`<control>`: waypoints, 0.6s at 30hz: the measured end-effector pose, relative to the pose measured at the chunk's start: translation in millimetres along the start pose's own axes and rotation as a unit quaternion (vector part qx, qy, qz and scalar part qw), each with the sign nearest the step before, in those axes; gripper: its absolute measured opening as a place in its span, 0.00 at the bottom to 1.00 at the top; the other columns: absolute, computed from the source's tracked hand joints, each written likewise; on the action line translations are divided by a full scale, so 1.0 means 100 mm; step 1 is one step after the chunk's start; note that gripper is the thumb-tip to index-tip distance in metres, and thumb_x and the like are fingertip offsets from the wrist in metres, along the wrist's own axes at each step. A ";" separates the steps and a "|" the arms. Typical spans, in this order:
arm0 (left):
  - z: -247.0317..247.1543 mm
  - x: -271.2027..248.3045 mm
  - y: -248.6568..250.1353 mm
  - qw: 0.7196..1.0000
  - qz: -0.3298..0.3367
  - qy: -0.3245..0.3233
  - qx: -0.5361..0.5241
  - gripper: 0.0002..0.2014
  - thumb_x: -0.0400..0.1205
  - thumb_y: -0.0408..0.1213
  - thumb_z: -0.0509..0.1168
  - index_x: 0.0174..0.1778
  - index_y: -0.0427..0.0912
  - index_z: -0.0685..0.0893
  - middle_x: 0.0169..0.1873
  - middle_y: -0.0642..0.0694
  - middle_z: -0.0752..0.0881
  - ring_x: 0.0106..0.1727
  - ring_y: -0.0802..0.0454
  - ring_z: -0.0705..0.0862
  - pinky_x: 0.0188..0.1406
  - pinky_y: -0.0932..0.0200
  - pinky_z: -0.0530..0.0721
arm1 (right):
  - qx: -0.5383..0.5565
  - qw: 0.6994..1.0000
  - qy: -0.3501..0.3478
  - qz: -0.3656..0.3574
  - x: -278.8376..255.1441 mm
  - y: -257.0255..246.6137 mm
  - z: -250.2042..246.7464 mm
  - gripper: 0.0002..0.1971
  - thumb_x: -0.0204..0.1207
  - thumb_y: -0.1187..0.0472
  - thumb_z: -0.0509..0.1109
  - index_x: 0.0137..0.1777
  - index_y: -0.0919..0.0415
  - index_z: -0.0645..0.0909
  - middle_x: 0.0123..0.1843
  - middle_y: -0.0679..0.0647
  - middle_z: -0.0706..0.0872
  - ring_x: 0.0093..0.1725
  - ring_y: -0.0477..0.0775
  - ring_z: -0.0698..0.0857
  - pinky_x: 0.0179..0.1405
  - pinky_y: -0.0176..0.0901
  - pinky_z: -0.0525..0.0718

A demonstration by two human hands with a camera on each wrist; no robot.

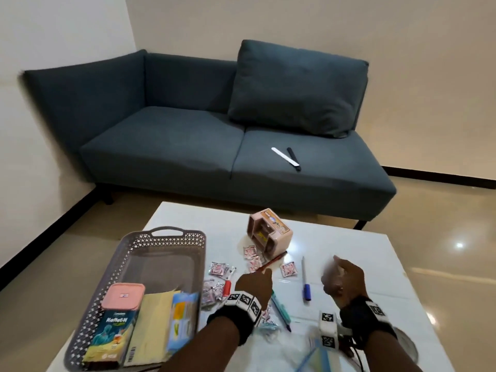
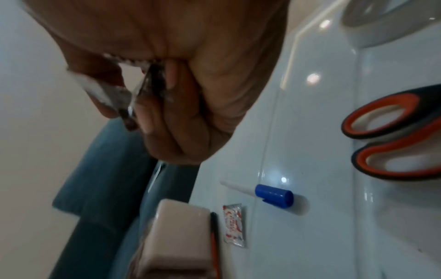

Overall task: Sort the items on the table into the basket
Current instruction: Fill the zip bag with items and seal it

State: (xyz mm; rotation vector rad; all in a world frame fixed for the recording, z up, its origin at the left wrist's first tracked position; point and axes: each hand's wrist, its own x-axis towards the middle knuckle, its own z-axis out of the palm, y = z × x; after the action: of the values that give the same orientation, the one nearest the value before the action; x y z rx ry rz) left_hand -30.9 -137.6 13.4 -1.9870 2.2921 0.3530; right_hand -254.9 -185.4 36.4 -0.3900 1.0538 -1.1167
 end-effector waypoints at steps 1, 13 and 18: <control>0.20 0.10 0.01 1.000 0.017 0.023 0.002 0.24 0.40 0.48 0.84 0.31 0.47 0.92 0.13 0.46 0.79 0.13 0.54 0.79 0.13 0.69 0.73 | 0.036 0.999 -0.006 0.002 -0.05 -0.05 -0.10 0.20 0.75 0.60 0.61 0.22 0.57 0.63 0.21 0.53 0.62 0.13 0.48 0.59 0.11 0.28 0.57; 0.23 -0.06 0.18 0.990 -0.067 -0.042 -0.117 0.22 0.86 0.43 0.55 0.75 0.38 0.68 0.67 0.37 0.80 0.69 0.40 0.80 0.65 0.51 0.77 | -0.021 0.999 0.040 0.020 -0.29 -0.14 -0.57 0.10 0.79 0.73 0.56 0.56 0.69 0.76 0.29 0.57 0.71 0.18 0.46 0.66 0.09 0.30 0.57; -0.26 -0.03 -0.02 0.953 -0.140 0.007 -0.270 0.07 0.81 0.42 0.65 0.45 0.42 0.82 0.50 0.40 0.86 0.63 0.41 0.83 0.55 0.59 0.78 | -0.316 0.948 -0.013 0.033 -0.14 0.15 0.05 0.13 0.80 0.78 0.56 0.54 0.74 0.82 0.41 0.74 0.87 0.21 0.53 0.75 0.17 0.29 0.60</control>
State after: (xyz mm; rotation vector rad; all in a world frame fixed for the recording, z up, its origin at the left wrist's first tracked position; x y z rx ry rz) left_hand -26.3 -140.8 39.0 -2.5153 2.0219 1.0299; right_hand -243.4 -167.6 35.6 -0.8671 1.3814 -0.6886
